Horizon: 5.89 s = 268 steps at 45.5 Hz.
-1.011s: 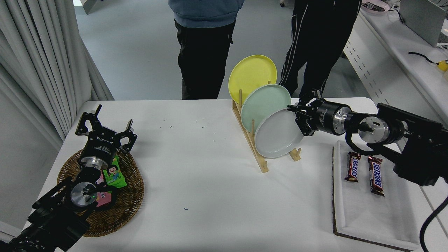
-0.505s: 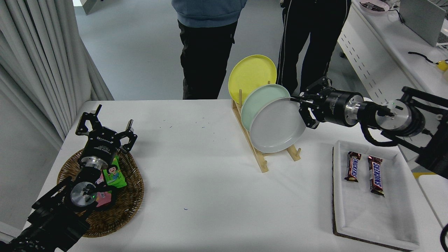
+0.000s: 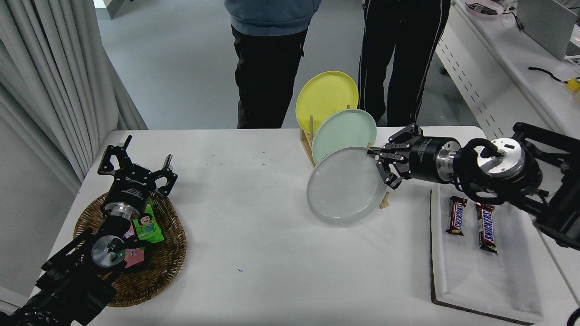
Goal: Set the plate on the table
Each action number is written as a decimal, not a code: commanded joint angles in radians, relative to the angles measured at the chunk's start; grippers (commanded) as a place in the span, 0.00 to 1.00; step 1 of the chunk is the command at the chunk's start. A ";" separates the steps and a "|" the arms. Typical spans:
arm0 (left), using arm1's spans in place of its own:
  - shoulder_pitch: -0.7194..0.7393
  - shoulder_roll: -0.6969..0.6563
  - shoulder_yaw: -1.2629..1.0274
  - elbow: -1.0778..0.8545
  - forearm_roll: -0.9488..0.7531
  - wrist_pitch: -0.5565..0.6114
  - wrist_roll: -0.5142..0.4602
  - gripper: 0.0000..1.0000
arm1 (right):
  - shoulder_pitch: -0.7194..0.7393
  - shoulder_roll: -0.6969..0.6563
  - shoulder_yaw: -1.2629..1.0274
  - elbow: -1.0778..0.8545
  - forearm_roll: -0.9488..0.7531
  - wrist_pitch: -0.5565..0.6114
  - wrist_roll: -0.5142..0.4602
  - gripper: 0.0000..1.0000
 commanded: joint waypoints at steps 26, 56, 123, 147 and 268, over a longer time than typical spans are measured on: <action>0.000 0.000 0.000 0.000 0.000 0.000 -0.001 1.00 | -0.315 0.194 0.181 -0.061 0.096 -0.151 -0.044 0.00; 0.000 0.000 0.000 0.000 0.000 0.000 0.001 1.00 | -0.322 0.245 0.199 -0.251 0.054 -0.197 -0.089 0.00; 0.000 0.000 0.000 0.000 0.000 0.000 -0.001 1.00 | -0.315 0.297 0.221 -0.370 0.000 -0.128 -0.093 0.46; 0.000 0.000 0.000 0.000 0.000 0.000 0.001 1.00 | -0.307 0.295 0.207 -0.226 -0.092 0.102 -0.092 1.00; 0.000 0.000 0.000 0.000 0.002 0.000 -0.001 1.00 | -0.402 0.492 0.736 -0.880 -0.816 0.875 0.359 1.00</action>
